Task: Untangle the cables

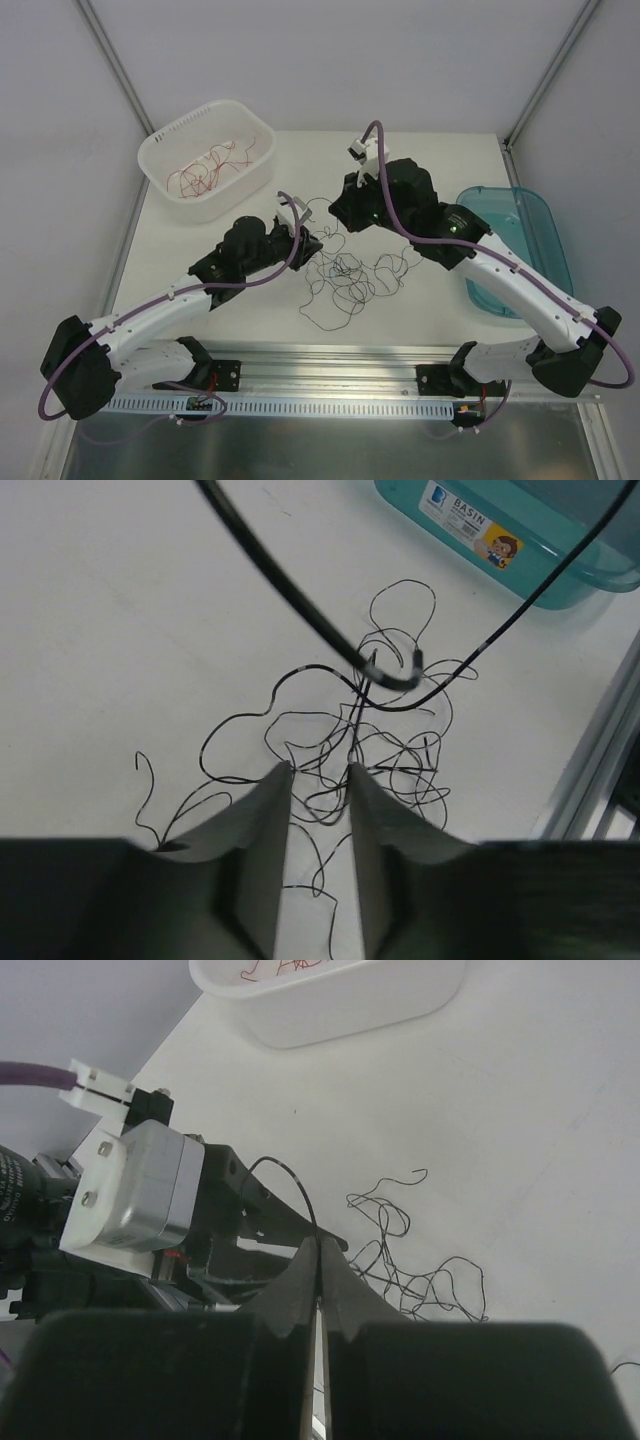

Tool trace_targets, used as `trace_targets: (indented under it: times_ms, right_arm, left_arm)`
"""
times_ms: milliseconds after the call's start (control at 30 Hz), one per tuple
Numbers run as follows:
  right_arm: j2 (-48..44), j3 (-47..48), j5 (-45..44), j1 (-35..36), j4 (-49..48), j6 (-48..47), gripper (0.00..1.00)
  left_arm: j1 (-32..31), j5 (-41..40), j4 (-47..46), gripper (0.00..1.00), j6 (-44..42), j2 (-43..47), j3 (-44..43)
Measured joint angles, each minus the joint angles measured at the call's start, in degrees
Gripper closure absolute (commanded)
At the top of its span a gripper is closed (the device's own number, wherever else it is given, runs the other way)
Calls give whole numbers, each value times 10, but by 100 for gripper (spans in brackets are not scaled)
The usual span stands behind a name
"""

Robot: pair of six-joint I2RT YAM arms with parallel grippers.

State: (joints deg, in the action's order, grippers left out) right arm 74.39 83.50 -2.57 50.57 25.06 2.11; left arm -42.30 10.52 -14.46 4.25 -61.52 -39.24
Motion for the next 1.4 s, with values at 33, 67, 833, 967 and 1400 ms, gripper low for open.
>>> trace_targets:
  times_ms: [33,67,833,967,1400]
  right_arm:
    - [-2,-3,-1,0,0,0,99]
    - [-7,-8,-4,0,0,0,99]
    - [-178,57,-89,-157,129,-76,99]
    - [-177,85,-85,-159,173,-90,99]
    - [-188,199,-89,-159,224,-131,99]
  left_arm:
    - [-3,-5,-1,100,-1,-1,0]
    - [-5,-8,-2,100,1,0,0]
    - [234,-151,195,100,358,53,128]
    - [261,-123,191,100,403,59,127]
    - [305,-71,179,100,451,53,103]
